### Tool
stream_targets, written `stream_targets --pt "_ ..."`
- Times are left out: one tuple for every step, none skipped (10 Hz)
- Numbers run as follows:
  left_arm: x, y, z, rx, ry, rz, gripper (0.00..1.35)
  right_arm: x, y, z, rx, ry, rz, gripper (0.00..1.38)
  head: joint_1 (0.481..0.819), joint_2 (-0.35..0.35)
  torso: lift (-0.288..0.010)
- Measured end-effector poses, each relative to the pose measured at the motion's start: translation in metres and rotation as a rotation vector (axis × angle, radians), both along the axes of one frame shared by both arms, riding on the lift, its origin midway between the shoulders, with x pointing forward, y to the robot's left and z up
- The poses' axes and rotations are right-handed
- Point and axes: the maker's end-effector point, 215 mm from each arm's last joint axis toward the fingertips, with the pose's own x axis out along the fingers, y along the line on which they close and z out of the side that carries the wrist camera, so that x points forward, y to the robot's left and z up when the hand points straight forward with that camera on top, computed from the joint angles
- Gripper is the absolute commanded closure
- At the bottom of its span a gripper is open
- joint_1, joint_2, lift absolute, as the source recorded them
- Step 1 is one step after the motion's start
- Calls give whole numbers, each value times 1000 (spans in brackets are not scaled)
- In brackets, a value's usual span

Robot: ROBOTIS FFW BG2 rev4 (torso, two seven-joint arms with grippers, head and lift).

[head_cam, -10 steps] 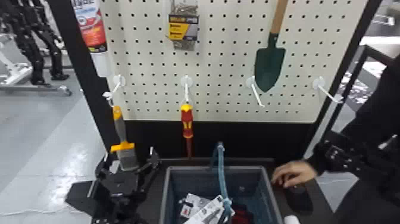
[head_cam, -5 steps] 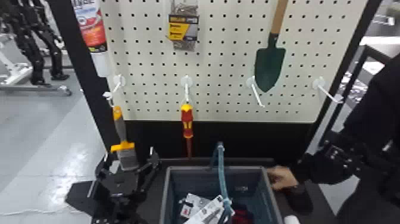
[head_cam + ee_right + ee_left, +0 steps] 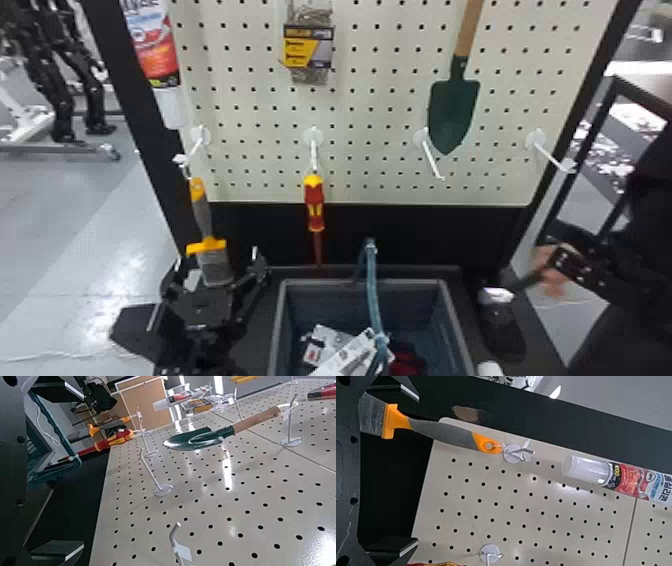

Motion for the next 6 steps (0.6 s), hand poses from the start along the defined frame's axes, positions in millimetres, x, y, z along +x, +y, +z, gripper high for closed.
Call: stream_targets --pt "0 0 0 0 0 0 -2 0 0 0 0 0 0 -2 549 0 -100" --pt "0 0 0 0 0 0 -2 0 0 0 0 0 0 -2 549 0 -100" --pt "0 0 0 0 0 0 -2 0 0 0 0 0 0 -2 549 0 -100" --pt "0 0 0 0 0 0 -2 0 0 0 0 0 0 -2 549 0 -100" --pt "0 0 0 0 0 0 -2 0 0 0 0 0 0 -2 549 0 -100" --pt "0 0 0 0 0 0 -2 0 0 0 0 0 0 -2 549 0 -100"
